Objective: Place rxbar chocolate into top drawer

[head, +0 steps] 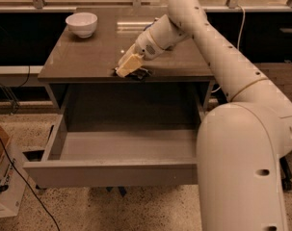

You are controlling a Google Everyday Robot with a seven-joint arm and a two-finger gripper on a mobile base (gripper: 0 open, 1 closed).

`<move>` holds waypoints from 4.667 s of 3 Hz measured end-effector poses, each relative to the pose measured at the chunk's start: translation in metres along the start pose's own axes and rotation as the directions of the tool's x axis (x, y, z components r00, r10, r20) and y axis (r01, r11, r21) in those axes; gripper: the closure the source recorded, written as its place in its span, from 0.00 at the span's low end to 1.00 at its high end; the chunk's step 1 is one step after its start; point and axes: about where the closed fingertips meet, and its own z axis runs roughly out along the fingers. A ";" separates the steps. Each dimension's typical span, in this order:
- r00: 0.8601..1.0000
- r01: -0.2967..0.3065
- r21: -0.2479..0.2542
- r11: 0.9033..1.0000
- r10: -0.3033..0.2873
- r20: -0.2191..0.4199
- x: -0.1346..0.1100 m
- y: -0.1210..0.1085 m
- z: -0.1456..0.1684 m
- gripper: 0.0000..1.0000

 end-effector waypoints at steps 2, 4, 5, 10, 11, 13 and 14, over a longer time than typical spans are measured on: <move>0.998 0.053 0.085 0.995 -0.051 -0.023 -0.016 0.026 -0.046 1.00; 0.997 -0.022 0.094 0.995 0.029 -0.069 0.007 0.077 -0.071 1.00; 0.995 -0.055 0.033 0.998 0.057 -0.081 0.032 0.109 -0.052 1.00; 0.977 -0.215 0.000 0.977 0.215 -0.003 0.109 0.136 0.103 1.00; 0.950 -0.314 0.006 0.950 0.314 0.000 0.131 0.140 0.114 0.81; 0.950 -0.311 -0.002 0.950 0.311 -0.003 0.130 0.142 0.118 0.35; 0.951 -0.310 -0.006 0.951 0.310 -0.004 0.129 0.144 0.120 0.11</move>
Offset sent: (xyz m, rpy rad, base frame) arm -0.0575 -0.0403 0.0707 -0.0638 -0.1411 -0.0583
